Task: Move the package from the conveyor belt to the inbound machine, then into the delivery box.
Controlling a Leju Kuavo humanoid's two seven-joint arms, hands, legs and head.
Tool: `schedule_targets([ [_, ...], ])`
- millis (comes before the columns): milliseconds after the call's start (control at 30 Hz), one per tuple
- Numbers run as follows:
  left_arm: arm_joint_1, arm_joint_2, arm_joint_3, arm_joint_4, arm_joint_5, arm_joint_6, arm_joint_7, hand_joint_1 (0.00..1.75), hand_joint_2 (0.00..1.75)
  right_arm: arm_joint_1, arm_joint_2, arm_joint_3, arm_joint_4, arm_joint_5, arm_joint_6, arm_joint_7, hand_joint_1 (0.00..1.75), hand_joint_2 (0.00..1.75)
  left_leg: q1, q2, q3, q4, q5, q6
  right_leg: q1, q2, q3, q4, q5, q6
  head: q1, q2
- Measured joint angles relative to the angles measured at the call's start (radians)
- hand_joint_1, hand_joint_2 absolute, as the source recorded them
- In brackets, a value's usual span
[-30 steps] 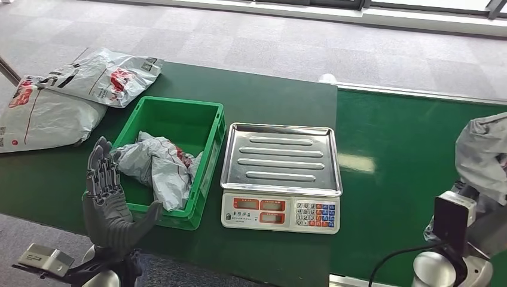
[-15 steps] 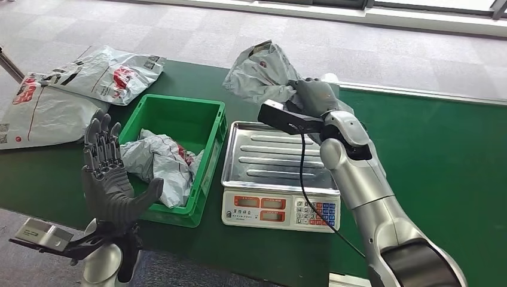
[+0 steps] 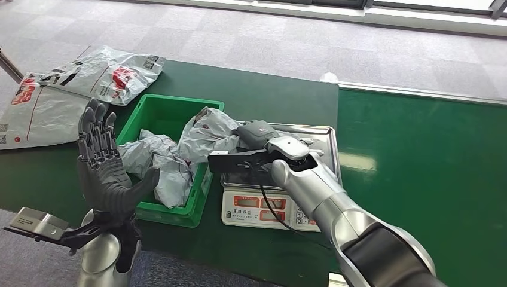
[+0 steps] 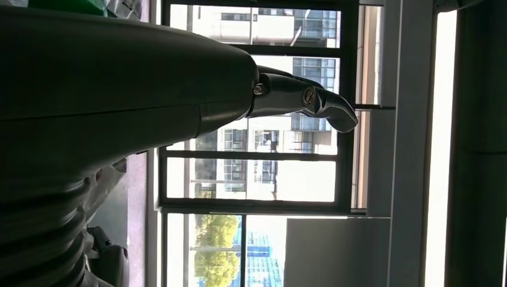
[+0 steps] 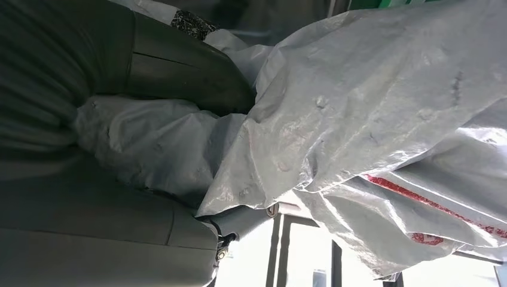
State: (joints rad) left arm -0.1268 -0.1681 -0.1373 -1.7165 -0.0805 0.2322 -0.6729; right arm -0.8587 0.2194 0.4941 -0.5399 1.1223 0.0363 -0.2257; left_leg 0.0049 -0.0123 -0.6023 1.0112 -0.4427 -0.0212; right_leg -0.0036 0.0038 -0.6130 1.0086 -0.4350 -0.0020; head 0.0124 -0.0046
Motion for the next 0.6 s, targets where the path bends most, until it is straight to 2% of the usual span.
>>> schedule_targets([
  [100,0.0,0.003,0.0,0.001,0.0,0.008,0.0,0.0,1.75,-0.001,0.004,0.008,0.011,-0.033,0.04,-0.039,1.75,1.75,0.0,0.0,0.0,0.0,0.0,0.0,0.0,0.0,0.0,0.0,0.0,0.0,0.0,0.0],
  [133,0.0,0.004,0.0,0.001,0.0,0.01,0.001,0.0,1.75,-0.001,0.005,0.013,0.012,-0.053,0.059,-0.058,1.45,1.75,0.0,0.0,0.0,0.0,0.0,0.0,0.0,0.0,0.0,0.0,0.0,0.0,0.0,0.0],
  [233,0.0,0.006,0.0,0.001,-0.004,0.015,0.005,0.0,1.75,0.005,0.005,0.035,0.003,-0.134,0.11,-0.11,0.14,1.75,0.0,0.0,0.0,0.0,0.0,0.0,0.0,0.0,0.0,0.0,0.0,0.0,0.0,0.0],
  [267,0.0,0.006,0.0,0.001,-0.006,0.016,0.006,0.0,1.75,0.009,0.004,0.042,-0.006,-0.164,0.123,-0.118,0.0,1.75,0.0,0.001,0.0,0.0,0.0,0.0,0.0,0.0,-0.001,0.0,0.0,0.0,0.0,0.0],
  [367,0.0,0.009,0.0,0.001,-0.019,0.017,0.008,0.0,1.75,0.027,-0.005,0.062,-0.055,-0.253,0.132,-0.093,0.0,1.75,0.0,0.001,0.0,0.0,0.0,0.0,0.0,0.001,-0.001,0.0,0.0,0.0,0.0,0.0],
  [467,0.0,0.012,0.0,0.002,-0.052,0.016,0.018,0.0,1.75,0.052,-0.032,0.067,-0.119,-0.331,0.085,-0.058,0.0,1.75,0.0,0.001,0.0,0.0,0.0,0.0,0.0,0.001,-0.001,0.0,0.0,0.0,0.0,0.0],
  [600,-0.024,0.02,0.0,0.019,-0.14,-0.005,0.068,0.0,1.75,0.103,-0.075,0.028,-0.235,-0.486,0.035,-0.103,0.0,1.75,-0.001,0.001,0.0,0.0,0.0,0.0,-0.001,0.001,-0.002,0.0,0.0,0.0,0.0,0.0],
])
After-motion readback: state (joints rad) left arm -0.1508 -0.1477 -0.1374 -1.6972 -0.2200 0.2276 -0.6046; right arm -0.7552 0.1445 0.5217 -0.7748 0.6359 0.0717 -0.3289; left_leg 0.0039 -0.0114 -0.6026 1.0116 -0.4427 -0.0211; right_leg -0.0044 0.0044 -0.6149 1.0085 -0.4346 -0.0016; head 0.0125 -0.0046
